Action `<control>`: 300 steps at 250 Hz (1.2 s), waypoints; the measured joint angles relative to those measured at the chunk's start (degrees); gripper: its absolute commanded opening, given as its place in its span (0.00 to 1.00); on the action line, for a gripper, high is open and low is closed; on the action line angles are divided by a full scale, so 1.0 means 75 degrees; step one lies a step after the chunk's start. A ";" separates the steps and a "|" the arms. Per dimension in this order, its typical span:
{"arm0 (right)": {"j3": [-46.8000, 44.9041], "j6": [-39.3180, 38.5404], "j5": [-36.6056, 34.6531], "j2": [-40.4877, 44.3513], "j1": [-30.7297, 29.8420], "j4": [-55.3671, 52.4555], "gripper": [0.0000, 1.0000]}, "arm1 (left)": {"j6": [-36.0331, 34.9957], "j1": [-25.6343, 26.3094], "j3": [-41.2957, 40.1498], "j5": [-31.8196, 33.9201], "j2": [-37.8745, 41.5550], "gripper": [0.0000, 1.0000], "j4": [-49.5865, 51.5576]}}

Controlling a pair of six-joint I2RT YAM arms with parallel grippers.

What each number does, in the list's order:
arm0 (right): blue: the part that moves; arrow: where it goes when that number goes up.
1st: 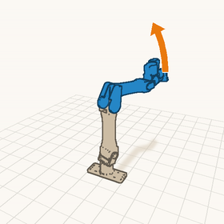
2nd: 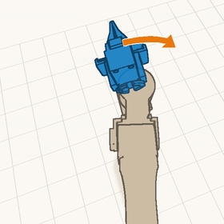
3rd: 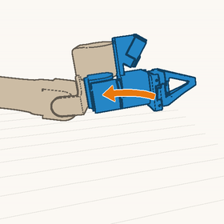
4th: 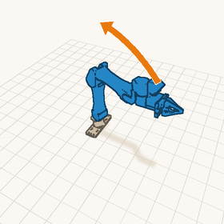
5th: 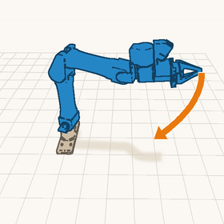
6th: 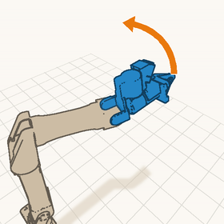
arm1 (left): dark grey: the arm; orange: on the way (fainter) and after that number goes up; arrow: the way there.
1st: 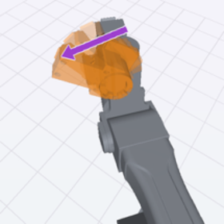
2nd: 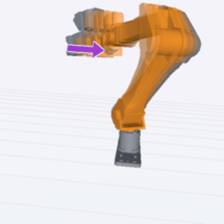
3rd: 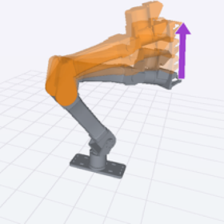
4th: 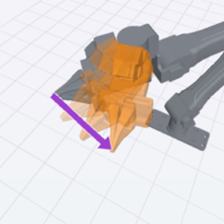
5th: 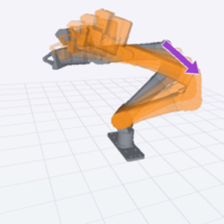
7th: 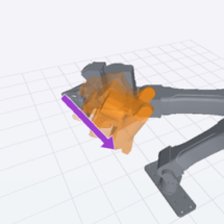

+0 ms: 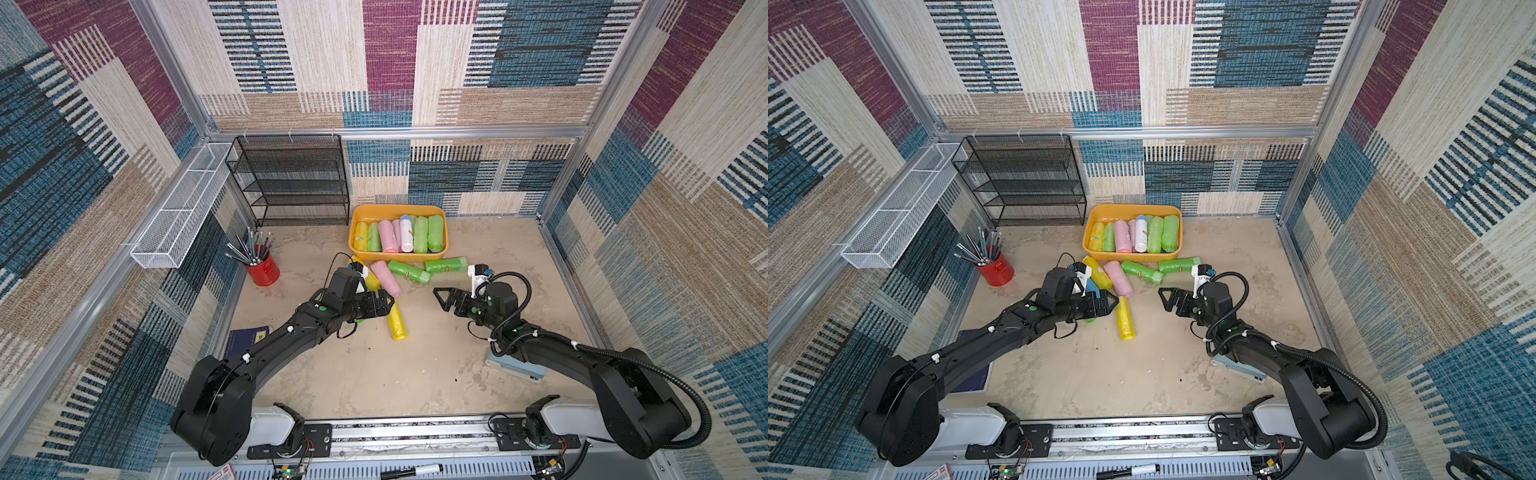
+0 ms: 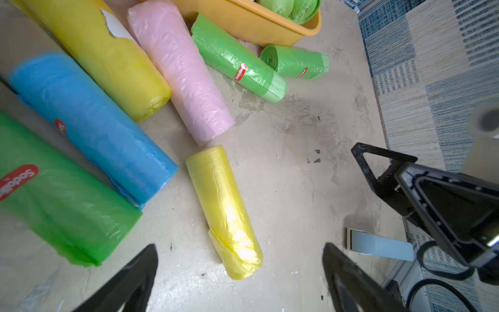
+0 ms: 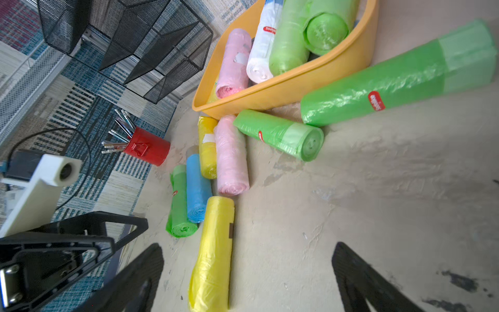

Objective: Put the roll of trash bags into the storage box
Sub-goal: Pick up the roll of trash bags from the center of the board.

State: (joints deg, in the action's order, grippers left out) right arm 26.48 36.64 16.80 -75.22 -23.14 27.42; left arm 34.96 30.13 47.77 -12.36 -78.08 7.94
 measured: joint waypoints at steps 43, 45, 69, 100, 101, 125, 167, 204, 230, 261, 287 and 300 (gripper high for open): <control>-0.0227 0.0431 0.0498 -0.0192 0.0000 0.0615 0.99 | 0.0050 0.0064 0.0000 0.0006 -0.0364 0.93 -0.0146; -0.0227 0.0449 0.0513 -0.0213 0.0000 0.0638 0.99 | 0.0050 0.0070 0.0000 0.0006 -0.0379 0.93 -0.0149; -0.0178 0.0539 0.0702 -0.0388 0.0000 0.0790 0.99 | 0.0055 0.0099 0.0000 0.0009 -0.0539 0.84 -0.0172; -0.0093 0.0592 0.0883 -0.0533 0.0000 0.0959 0.99 | 0.0058 0.0119 0.0003 0.0032 -0.0743 0.78 -0.0187; -0.0090 0.0595 0.0892 -0.0539 0.0000 0.0962 0.99 | 0.0058 0.0119 0.0003 0.0032 -0.0752 0.78 -0.0189; -0.0061 0.0597 0.0950 -0.0583 0.0000 0.0991 0.99 | 0.0079 0.0146 0.0003 0.0055 -0.0933 0.77 -0.0254; 0.0067 0.0583 0.0965 -0.0644 0.0000 0.0956 0.99 | 0.0114 0.0230 0.0085 0.0058 -0.1341 0.76 -0.0289; 0.0117 0.0493 0.0950 -0.0603 0.0000 0.0796 0.99 | 0.0131 0.0356 0.0207 0.0052 -0.1693 0.74 -0.0303; 0.0000 0.0472 0.0880 -0.0434 0.0000 0.0746 0.99 | 0.0134 0.0417 0.0323 0.0023 -0.1935 0.74 -0.0312; -0.0122 0.0472 0.0699 -0.0323 0.0000 0.0629 0.99 | 0.0128 0.0458 0.0574 -0.0003 -0.2264 0.71 -0.0289; -0.0128 0.0469 0.0673 -0.0321 0.0000 0.0554 0.99 | 0.0114 0.0478 0.0679 -0.0017 -0.2500 0.67 -0.0286; -0.0128 0.0443 0.0656 -0.0318 0.0000 0.0519 0.99 | 0.0114 0.0487 0.0702 -0.0032 -0.2614 0.65 -0.0283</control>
State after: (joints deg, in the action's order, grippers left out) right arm 25.52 39.97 21.71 -77.60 -23.14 31.31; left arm 35.81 33.78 53.04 -12.60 -97.69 5.82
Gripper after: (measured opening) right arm 0.993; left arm 0.668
